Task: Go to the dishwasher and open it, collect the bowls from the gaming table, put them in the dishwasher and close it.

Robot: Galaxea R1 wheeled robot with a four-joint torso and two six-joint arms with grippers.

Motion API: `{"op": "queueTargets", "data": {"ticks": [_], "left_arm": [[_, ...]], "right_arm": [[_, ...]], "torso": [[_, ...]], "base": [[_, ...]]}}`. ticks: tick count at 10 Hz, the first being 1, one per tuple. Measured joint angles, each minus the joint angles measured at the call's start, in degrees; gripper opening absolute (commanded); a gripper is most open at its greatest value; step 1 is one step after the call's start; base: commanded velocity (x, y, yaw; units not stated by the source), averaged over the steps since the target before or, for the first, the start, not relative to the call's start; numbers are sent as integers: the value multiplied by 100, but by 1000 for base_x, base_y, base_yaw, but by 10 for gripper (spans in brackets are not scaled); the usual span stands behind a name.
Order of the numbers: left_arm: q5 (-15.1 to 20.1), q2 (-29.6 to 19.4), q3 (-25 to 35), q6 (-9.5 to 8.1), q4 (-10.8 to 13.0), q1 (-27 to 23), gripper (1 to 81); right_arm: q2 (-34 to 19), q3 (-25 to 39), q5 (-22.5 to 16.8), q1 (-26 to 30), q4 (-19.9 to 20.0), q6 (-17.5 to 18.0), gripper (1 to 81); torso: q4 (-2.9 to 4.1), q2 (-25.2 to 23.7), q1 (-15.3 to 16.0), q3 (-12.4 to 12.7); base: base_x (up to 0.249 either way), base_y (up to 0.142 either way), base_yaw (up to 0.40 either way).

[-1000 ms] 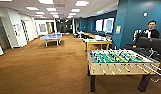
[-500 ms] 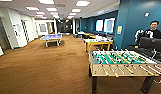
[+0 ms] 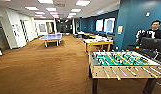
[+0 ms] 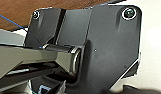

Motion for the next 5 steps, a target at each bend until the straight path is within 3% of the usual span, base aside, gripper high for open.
{"op": "queueTargets", "data": {"ticks": [5], "left_arm": [[-7, -16, -1, 2, 0, -30, 811]], "right_arm": [[20, 0, 0, 16, 2, 0, 811]], "torso": [[0, 5, 6, -2]], "base": [[125, 0, 0]]}}
